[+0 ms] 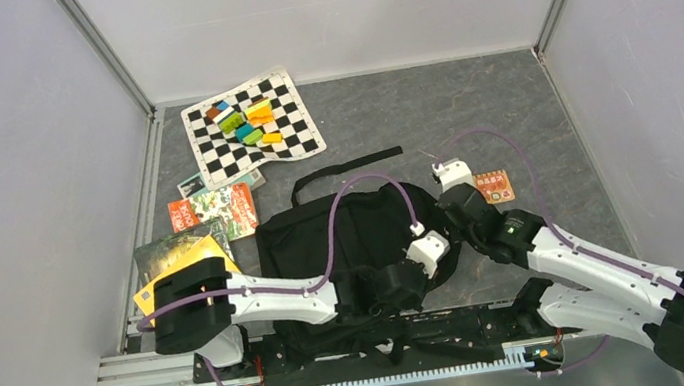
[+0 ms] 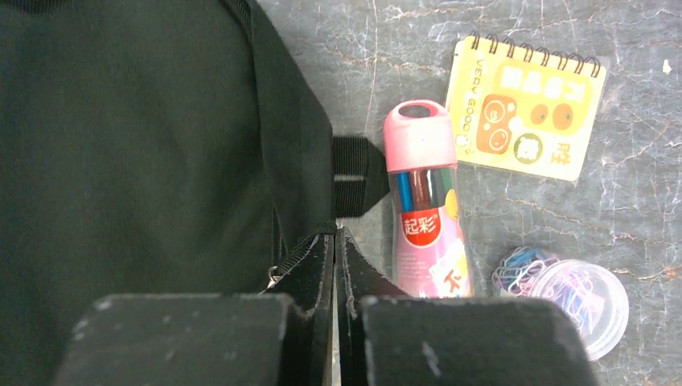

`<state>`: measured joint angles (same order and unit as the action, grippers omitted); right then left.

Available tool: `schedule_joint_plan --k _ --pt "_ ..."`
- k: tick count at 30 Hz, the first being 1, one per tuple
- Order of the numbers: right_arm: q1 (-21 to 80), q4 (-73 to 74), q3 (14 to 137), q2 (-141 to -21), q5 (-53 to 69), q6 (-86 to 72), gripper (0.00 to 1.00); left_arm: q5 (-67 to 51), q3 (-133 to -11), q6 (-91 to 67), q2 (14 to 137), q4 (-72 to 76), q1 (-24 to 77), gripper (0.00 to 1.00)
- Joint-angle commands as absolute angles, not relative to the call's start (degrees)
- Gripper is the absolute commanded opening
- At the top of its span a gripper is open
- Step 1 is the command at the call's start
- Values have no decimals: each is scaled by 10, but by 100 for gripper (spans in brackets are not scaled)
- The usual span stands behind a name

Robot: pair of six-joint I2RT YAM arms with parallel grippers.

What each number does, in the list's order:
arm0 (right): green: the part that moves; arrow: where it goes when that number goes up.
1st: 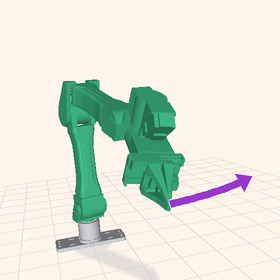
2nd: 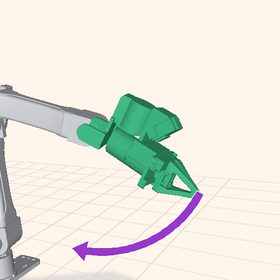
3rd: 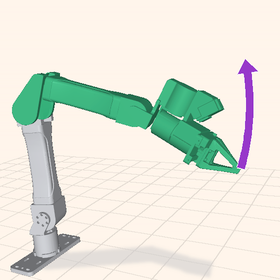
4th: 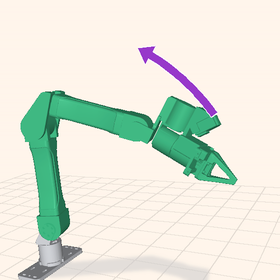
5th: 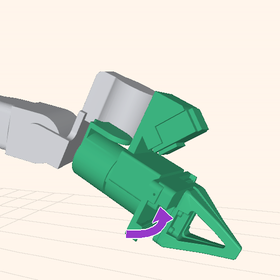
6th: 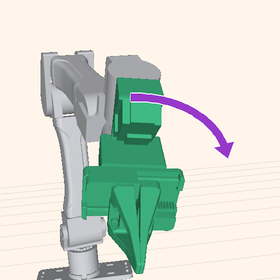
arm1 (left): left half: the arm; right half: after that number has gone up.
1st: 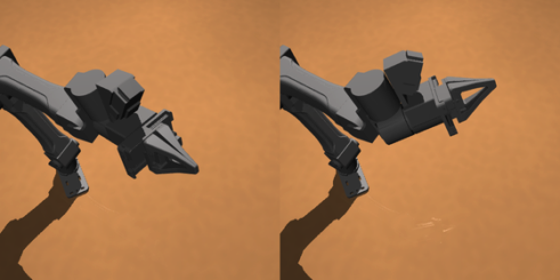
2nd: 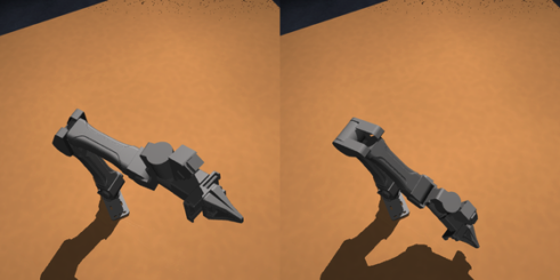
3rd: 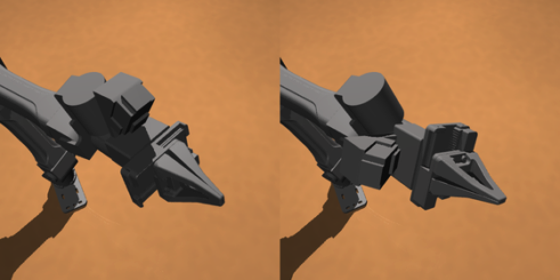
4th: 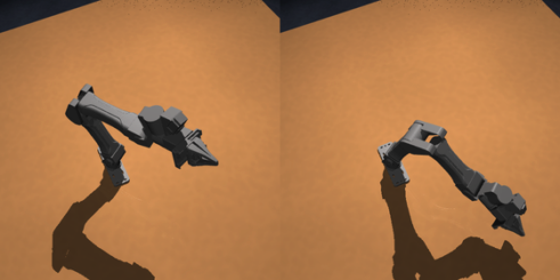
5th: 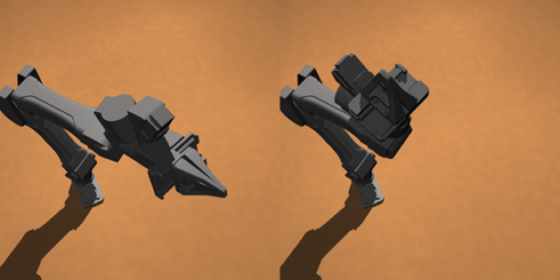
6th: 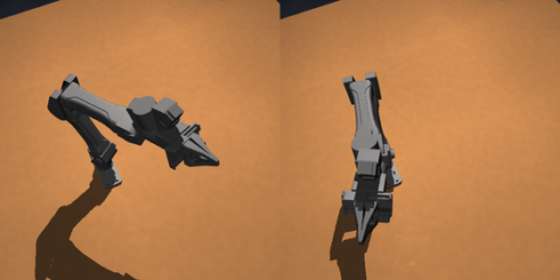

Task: Pack the student bag
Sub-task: Unzip the student bag at the center of the board.

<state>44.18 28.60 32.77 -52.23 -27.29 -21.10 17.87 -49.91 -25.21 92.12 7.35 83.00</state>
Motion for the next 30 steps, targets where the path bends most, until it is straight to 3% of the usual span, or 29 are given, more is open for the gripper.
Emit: schedule_joint_plan --k 1,18,23,28,30 --pt "418 229 369 -539 -268 -180 0 165 -484 -272 889 71 851 2" --pt "380 179 405 -598 -204 -138 0 152 -421 -306 828 71 860 2" --pt "379 172 396 -582 -161 -132 0 211 -417 -334 813 47 860 2" --pt "379 172 387 -564 -114 -122 0 343 -456 -429 811 -91 860 10" --pt "380 176 383 -561 -106 -122 0 361 -462 -456 807 -109 860 24"
